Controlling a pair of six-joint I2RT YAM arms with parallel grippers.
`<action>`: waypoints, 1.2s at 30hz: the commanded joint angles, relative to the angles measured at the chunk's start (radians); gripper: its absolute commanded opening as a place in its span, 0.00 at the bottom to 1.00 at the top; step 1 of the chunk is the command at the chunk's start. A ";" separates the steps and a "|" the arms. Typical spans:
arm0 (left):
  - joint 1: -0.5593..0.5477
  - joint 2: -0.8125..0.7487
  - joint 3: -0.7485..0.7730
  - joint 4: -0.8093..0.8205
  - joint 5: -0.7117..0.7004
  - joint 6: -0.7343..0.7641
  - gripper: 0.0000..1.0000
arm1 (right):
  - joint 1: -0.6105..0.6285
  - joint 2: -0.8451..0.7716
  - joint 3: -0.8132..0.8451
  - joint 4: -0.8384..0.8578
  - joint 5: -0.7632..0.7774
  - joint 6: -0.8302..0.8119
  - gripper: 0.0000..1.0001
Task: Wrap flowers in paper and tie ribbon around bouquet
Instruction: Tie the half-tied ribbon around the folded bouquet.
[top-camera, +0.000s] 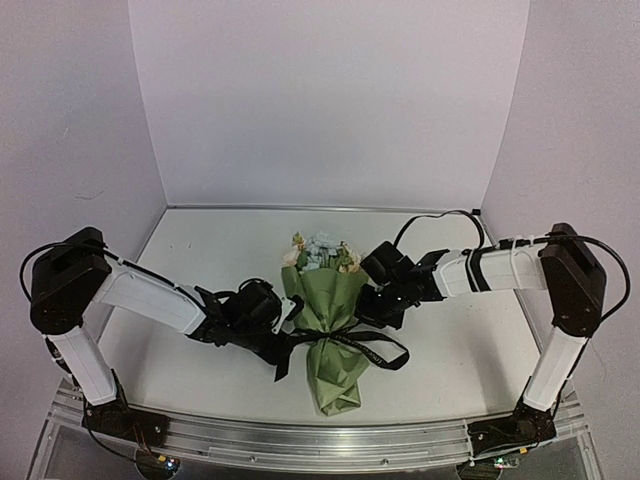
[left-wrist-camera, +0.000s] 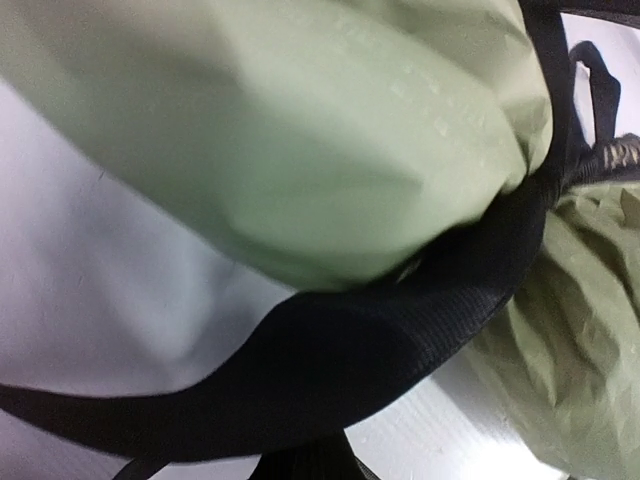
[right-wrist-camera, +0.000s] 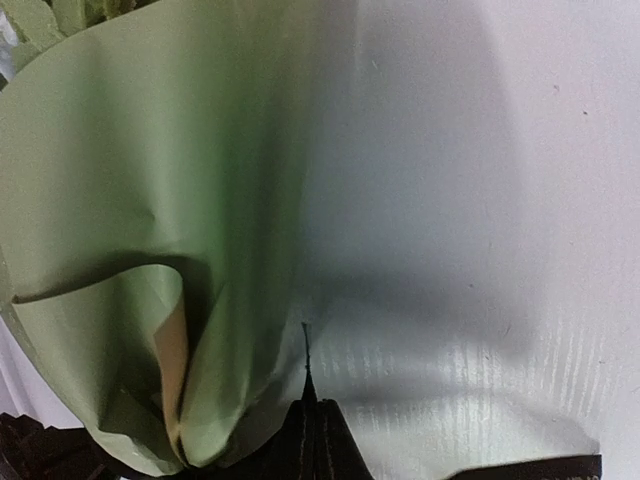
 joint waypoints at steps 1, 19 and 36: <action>-0.003 -0.077 -0.058 0.001 -0.027 -0.041 0.00 | -0.037 -0.079 -0.056 0.031 0.036 -0.006 0.00; 0.003 -0.155 -0.100 0.005 0.045 -0.071 0.14 | -0.087 -0.095 -0.125 0.111 -0.039 0.025 0.00; -0.148 -0.155 0.198 -0.241 -0.061 -0.031 0.73 | 0.086 -0.019 -0.124 0.205 -0.147 0.183 0.00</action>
